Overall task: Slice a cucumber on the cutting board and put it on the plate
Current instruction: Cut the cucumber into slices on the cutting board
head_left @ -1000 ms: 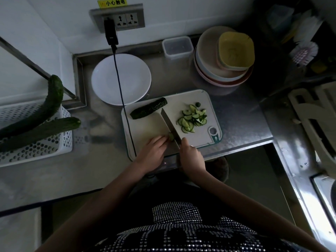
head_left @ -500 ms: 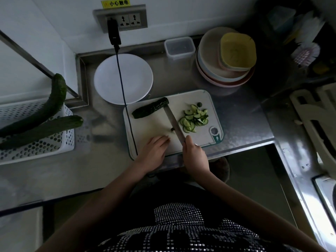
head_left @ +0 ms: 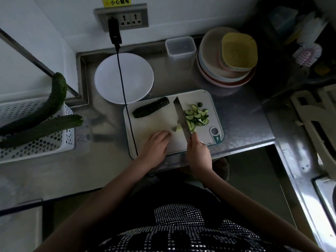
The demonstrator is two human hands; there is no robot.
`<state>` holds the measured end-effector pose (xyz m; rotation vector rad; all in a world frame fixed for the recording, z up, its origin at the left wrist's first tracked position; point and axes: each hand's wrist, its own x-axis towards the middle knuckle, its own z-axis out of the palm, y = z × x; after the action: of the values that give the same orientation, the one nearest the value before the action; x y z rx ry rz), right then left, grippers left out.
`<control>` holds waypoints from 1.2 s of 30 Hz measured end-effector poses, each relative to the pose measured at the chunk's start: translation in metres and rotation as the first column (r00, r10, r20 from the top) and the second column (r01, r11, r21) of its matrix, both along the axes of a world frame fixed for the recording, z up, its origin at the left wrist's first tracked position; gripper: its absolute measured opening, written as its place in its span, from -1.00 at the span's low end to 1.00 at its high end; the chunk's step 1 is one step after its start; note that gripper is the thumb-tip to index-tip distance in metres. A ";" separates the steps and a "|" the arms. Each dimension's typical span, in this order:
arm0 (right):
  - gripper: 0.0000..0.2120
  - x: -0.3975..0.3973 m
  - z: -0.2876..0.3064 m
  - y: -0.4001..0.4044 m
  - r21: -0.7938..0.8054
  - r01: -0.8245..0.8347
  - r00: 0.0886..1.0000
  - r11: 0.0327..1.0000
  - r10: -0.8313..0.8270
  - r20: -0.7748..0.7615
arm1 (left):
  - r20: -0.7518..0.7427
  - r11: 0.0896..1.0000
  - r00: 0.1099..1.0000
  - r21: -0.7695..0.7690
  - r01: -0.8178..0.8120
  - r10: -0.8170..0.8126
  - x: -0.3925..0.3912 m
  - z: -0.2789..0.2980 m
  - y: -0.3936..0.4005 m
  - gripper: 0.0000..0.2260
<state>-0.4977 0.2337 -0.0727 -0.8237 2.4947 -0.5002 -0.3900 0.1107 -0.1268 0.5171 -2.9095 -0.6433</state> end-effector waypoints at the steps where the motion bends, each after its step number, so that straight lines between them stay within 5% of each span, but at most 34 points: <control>1: -0.90 -0.001 0.000 0.000 0.001 0.002 1.000 1.000 -0.002 0.002 | -0.008 1.000 1.000 -0.008 -0.001 0.001 -0.001 -0.001 0.000 -0.55; 9: -0.95 -0.003 -0.009 -0.007 0.176 -0.045 0.998 0.983 0.038 0.039 | -0.035 0.999 0.999 -0.026 -0.032 0.031 0.003 -0.009 -0.002 -0.69; 13: -0.95 -0.009 -0.007 0.000 0.016 0.040 0.999 0.999 -0.040 0.034 | -0.029 0.999 0.998 0.015 -0.050 0.050 -0.005 -0.003 -0.002 -0.59; 19: -0.85 -0.023 0.006 0.014 -0.197 0.209 0.977 0.958 -0.198 0.074 | -0.016 0.917 0.958 0.296 -0.268 0.286 -0.055 0.012 -0.004 -0.66; 21: -0.85 -0.028 0.004 0.019 -0.191 0.209 0.975 0.959 -0.190 0.112 | 0.076 0.810 0.926 0.461 -0.362 0.370 -0.073 0.013 -0.009 -0.62; 24: -0.85 -0.031 0.002 0.022 -0.197 0.167 0.979 0.966 -0.138 0.152 | 0.132 0.516 0.862 0.753 -0.408 0.489 -0.097 0.025 -0.007 -0.79; 26: -0.83 -0.031 0.003 0.023 -0.242 0.171 0.976 0.955 -0.130 0.175 | 0.157 0.370 0.789 0.817 -0.441 0.594 -0.109 0.028 -0.004 -0.74; 30: -0.83 -0.038 0.004 0.023 -0.294 0.209 0.969 0.933 -0.157 0.190 | 0.237 0.229 0.752 0.859 -0.458 0.615 -0.120 0.030 -0.006 -0.72; 32: -0.86 -0.046 0.004 0.027 -0.284 0.267 0.961 0.921 -0.230 0.155 | 0.161 0.349 0.772 0.822 -0.449 0.615 -0.115 0.035 -0.009 -0.76; 34: -0.87 -0.058 0.002 0.033 -0.252 0.355 0.934 0.900 -0.332 0.128 | 0.057 0.671 0.860 0.600 -0.436 0.508 -0.100 0.033 -0.014 -0.70; 36: -0.86 -0.072 -0.001 0.038 -0.188 0.395 0.918 0.899 -0.390 0.067 | 0.114 0.915 0.965 0.308 -0.260 0.236 -0.084 0.023 -0.013 -0.49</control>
<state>-0.5698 0.2716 -0.0741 -0.3677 2.6205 -0.9030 -0.4744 0.0972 -0.1034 0.9489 -2.7447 -1.0849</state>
